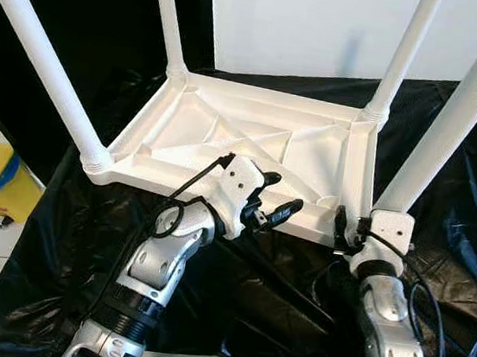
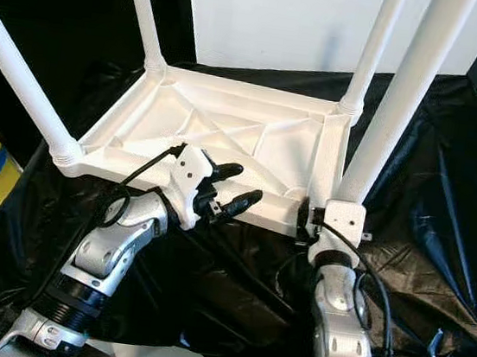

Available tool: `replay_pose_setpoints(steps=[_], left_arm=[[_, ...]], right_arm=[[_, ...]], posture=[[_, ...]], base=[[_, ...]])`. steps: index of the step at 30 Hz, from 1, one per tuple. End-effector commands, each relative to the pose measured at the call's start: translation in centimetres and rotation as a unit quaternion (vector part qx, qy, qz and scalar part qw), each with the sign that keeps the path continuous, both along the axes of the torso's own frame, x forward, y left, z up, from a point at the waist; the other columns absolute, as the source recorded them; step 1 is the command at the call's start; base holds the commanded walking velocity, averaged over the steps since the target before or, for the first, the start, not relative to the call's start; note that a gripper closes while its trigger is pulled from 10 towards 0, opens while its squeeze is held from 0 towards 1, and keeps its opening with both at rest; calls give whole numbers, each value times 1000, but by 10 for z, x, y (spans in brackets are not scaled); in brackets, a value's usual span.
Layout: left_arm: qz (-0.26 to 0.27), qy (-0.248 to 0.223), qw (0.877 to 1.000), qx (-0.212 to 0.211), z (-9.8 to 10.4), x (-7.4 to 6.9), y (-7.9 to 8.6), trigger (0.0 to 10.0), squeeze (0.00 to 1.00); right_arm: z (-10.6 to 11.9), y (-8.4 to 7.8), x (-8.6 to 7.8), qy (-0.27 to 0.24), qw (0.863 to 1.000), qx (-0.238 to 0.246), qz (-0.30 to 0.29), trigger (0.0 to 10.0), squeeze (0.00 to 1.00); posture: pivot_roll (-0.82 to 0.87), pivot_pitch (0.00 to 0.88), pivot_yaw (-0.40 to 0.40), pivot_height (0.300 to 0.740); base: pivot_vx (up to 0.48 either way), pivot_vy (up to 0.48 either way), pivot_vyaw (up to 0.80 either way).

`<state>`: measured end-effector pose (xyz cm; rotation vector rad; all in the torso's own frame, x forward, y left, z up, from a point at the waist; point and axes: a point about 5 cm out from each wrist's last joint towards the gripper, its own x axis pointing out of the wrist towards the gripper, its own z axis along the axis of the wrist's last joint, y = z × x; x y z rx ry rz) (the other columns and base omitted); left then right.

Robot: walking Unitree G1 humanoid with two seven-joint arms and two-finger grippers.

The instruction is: Building children table

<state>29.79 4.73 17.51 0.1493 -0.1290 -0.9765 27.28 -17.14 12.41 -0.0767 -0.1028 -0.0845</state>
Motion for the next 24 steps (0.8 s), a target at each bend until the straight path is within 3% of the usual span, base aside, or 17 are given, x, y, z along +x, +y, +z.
replay_pose_setpoints(steps=[1, 2, 3, 4, 8, 14, 16, 19, 22, 24], left_arm=[[88, -9, 996, -5, 0, 9, 7, 10000, 0], [81, -11, 997, -4, 1, 10, 6, 10000, 0], [81, -11, 997, -4, 1, 10, 6, 10000, 0], [61, -5, 998, -10, 2, 10, 4, 10000, 0], [46, 4, 999, -16, 2, 9, 2, 10000, 0], [-16, 42, 999, -29, -2, -3, -3, 10000, 0], [-16, 42, 999, -29, -2, -3, -3, 10000, 0], [-49, 51, 997, -26, -4, -11, -5, 10000, 0], [-49, 51, 997, -26, -4, -11, -5, 10000, 0], [-89, 64, 994, -15, -9, -20, -11, 10000, 0]], right_arm=[[0, 0, 2, -2, 1000, 2, 14, 10000, 1000], [2, -3, 3, -5, 999, 2, 36, 10000, 557], [2, -3, 3, -5, 999, 2, 36, 10000, 557], [7, -8, 5, -8, 996, -5, 85, 10000, 0], [8, -10, 5, -6, 994, -7, 108, 10000, 0], [14, -18, 10, -3, 980, -38, 196, 10000, 0], [14, -18, 10, -3, 980, -38, 196, 10000, 0], [15, -21, 12, 6, 966, -53, 252, 10000, 0], [15, -21, 12, 6, 966, -53, 252, 10000, 0], [13, -22, 18, 37, 942, -82, 324, 10000, 0]], posture=[[-138, 10, 54, 740], [-137, 8, 55, 740], [-137, 8, 55, 740], [-141, 5, 49, 740], [-141, 4, 47, 740], [-135, 9, 46, 740], [-135, 9, 46, 740], [-136, 10, 47, 740], [-136, 10, 47, 740], [-145, 6, 57, 740]], base=[[0, 0, 0], [0, 0, 0], [0, 0, 0], [0, 0, 0], [0, 0, 0], [0, 0, 0], [0, 0, 0], [0, 0, 0], [0, 0, 0], [0, 0, 0]])
